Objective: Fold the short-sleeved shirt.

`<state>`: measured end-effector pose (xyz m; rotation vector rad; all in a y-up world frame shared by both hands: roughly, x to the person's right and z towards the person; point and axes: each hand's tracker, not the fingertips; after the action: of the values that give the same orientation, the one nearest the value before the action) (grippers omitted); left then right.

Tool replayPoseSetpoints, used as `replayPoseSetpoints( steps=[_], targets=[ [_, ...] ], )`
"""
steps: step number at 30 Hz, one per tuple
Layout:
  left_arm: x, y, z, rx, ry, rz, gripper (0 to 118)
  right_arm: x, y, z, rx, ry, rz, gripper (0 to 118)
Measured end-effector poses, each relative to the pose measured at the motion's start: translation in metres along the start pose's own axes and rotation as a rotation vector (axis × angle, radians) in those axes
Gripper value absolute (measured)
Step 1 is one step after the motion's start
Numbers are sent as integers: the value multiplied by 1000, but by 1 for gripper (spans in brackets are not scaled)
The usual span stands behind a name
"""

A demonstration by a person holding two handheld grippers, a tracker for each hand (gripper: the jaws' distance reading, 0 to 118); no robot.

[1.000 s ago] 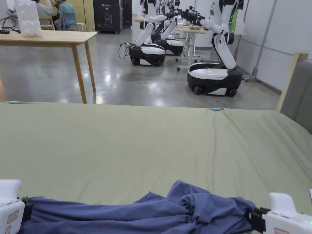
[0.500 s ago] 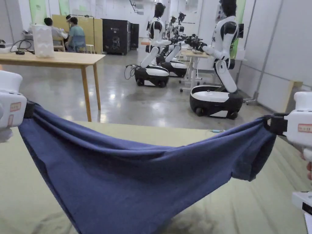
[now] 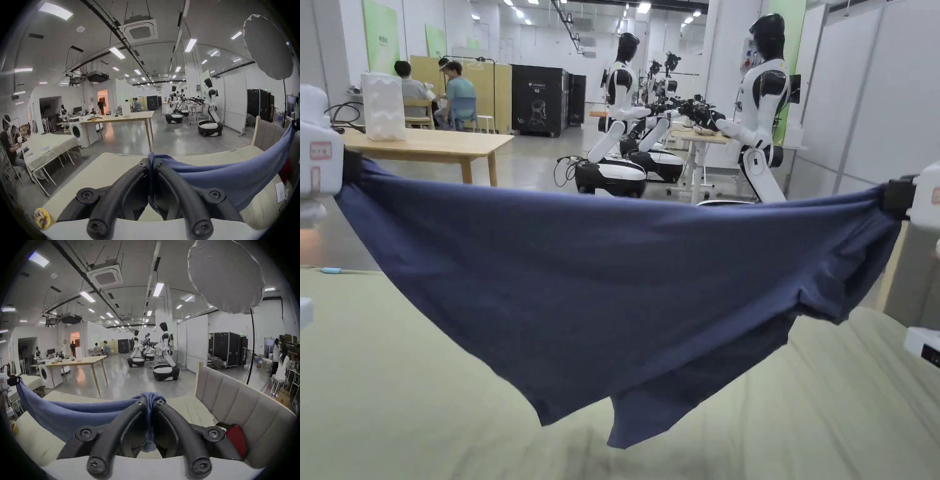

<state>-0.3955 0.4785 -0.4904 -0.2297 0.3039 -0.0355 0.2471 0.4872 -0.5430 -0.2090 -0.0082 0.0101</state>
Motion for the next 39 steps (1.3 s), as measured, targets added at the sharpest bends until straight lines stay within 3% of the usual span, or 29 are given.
replayPoseSetpoints(
  steps=[7,14,17,23,26,30,31,32,33,34,35,36,39],
  targets=[
    [30,-67,-32,-23,22,-18,0,-2,-72,-35,-36,-7,-61,7],
    [12,-83,17,-65,-41,36,0,24,-90,26,-53,23,-120,7],
    [-2,-111,61,-144,-116,43,0,33,-121,71,-94,32,-94,7],
    [-27,-221,162,-267,-161,148,0,38,-232,161,-268,83,76,7],
    [-32,-289,199,-397,-141,70,0,41,-307,186,-410,109,177,7],
    [-45,-356,214,-566,-126,102,1,39,-369,209,-534,105,132,8],
    [-47,-361,218,-567,-119,122,9,36,-373,214,-511,95,144,16],
    [-47,-358,227,-528,-94,96,40,31,-371,220,-445,53,189,46],
    [-43,-351,240,-447,-27,54,81,15,-355,235,-415,26,226,75],
    [-39,-341,254,-374,11,38,113,-4,-336,250,-397,36,239,96],
    [-34,-329,268,-319,-14,58,118,-18,-323,259,-353,95,229,106],
    [-26,-315,284,-234,-111,82,117,-35,-311,269,-282,152,208,107],
    [10,-295,315,-109,-92,-25,117,-79,-304,263,-159,268,63,107]
  ],
)
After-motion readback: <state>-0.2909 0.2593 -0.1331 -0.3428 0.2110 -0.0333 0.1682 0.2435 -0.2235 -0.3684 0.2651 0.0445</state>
